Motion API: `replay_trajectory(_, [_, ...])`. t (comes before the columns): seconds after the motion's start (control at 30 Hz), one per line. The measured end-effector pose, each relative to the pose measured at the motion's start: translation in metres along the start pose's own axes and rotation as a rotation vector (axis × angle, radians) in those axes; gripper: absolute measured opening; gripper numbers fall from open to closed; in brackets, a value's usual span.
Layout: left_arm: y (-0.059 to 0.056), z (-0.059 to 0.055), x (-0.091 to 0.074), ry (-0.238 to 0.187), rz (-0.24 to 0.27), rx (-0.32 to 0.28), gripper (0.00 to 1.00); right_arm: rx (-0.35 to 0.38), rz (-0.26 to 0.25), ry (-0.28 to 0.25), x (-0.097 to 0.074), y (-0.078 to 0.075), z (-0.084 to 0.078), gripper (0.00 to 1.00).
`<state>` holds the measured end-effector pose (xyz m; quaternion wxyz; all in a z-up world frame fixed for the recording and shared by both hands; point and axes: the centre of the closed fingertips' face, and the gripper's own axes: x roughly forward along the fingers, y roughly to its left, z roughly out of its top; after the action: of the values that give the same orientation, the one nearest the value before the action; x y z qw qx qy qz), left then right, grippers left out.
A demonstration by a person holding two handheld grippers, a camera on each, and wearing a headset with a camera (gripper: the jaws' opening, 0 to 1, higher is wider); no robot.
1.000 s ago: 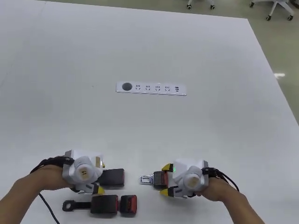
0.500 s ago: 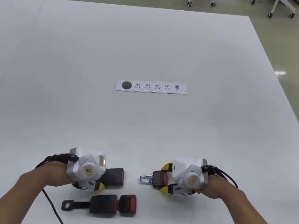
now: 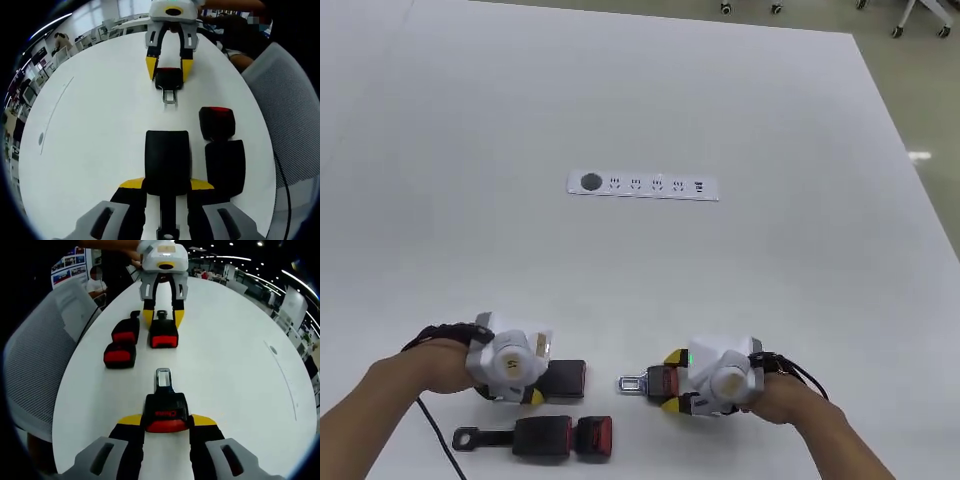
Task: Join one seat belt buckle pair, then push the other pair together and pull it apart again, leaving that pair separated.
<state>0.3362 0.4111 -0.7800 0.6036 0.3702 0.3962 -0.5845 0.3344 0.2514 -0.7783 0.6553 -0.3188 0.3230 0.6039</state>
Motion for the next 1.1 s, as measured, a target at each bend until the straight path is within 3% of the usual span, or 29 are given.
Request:
replay_trajectory(0.27, [0.000, 0.003, -0.003, 0.017, -0.013, 0.011, 0.32, -0.004, 0.006, 0.002, 0.003, 0.000, 0.001, 0.31])
replay_trajectory(0.7, [-0.002, 0.005, -0.004, 0.051, 0.001, -0.023, 0.32, -0.015, 0.011, -0.002, 0.010, -0.001, 0.009, 0.31])
replay_trajectory(1.1, [-0.001, 0.000, -0.001, 0.055, 0.003, -0.027, 0.32, -0.018, 0.014, -0.005, 0.021, -0.003, 0.019, 0.32])
